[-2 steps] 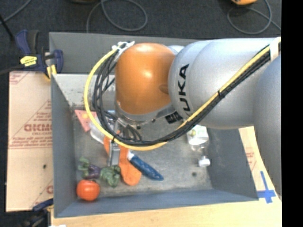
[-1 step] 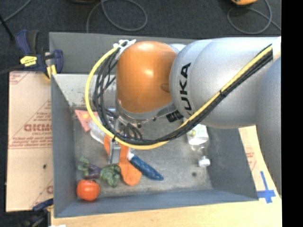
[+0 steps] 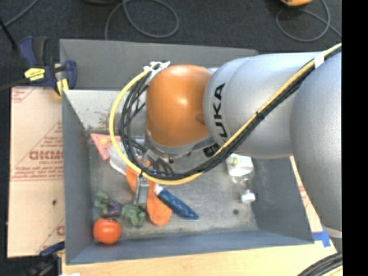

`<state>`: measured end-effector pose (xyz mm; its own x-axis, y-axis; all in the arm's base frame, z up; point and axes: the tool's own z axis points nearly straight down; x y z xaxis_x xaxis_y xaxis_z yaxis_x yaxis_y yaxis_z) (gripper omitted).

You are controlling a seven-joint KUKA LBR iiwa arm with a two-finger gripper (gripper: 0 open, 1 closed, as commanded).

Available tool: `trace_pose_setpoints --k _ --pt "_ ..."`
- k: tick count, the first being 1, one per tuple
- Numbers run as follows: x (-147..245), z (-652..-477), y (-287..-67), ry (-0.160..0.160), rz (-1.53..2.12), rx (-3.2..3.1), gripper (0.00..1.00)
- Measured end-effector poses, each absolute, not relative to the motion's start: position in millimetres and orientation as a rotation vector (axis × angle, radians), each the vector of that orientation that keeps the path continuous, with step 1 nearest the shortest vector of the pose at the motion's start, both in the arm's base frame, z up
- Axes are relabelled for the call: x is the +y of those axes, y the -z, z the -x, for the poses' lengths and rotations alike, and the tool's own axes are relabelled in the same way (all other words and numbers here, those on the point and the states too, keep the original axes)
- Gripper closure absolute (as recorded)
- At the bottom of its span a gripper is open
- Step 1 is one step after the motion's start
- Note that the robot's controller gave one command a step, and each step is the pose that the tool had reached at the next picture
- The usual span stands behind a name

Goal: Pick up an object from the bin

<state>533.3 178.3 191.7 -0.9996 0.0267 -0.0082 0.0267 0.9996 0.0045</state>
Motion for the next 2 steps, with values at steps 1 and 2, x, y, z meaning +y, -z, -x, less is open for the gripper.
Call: trace_pose_setpoints --k 1,2 --pt "147 -524.4 -159 -0.001 -0.052 3.143 0.0" --pt "137 -517.7 -150 -0.002 0.103 3.133 0.0"
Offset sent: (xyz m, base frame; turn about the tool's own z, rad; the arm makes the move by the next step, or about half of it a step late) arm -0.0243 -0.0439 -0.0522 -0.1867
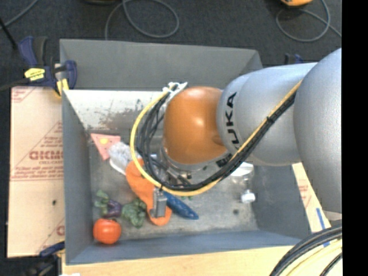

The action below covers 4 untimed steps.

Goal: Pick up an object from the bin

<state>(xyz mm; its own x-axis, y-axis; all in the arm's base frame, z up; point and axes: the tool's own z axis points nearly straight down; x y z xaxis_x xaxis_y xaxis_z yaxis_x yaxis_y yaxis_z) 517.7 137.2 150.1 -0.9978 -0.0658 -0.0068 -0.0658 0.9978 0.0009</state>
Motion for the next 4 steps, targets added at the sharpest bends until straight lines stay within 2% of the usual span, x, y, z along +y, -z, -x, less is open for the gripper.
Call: trace_pose_setpoints --k 1,2,3,4 --pt "122 -498.4 -86 -0.005 0.298 3.123 1.0" --pt "122 -498.4 -86 -0.006 0.296 3.123 1.0" --pt "119 -503.4 -104 -0.002 0.555 3.095 1.0" --pt "116 -511.1 -137 -0.001 0.867 3.014 1.0"
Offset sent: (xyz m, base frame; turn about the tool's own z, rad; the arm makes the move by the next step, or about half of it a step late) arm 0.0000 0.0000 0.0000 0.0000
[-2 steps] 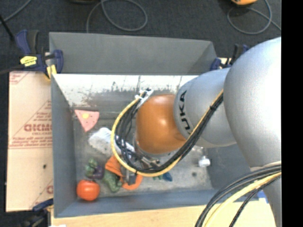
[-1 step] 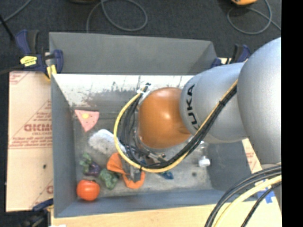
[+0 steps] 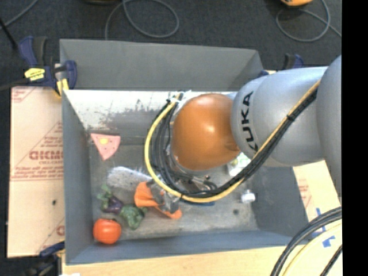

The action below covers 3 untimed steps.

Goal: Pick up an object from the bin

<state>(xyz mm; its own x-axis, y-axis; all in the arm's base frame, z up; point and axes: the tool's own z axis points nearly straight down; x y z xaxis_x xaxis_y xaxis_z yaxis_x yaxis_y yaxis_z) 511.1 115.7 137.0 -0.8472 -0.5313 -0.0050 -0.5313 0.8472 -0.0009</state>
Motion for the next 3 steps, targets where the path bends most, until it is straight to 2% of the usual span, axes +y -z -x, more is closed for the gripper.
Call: trace_pose_setpoints --k 1,2,3 --pt "130 -518.6 -152 -0.002 0.632 3.074 1.0" --pt "140 -518.4 -154 -0.002 0.612 3.077 1.0" --pt "152 -517.9 -143 0.0 0.946 2.991 1.0"
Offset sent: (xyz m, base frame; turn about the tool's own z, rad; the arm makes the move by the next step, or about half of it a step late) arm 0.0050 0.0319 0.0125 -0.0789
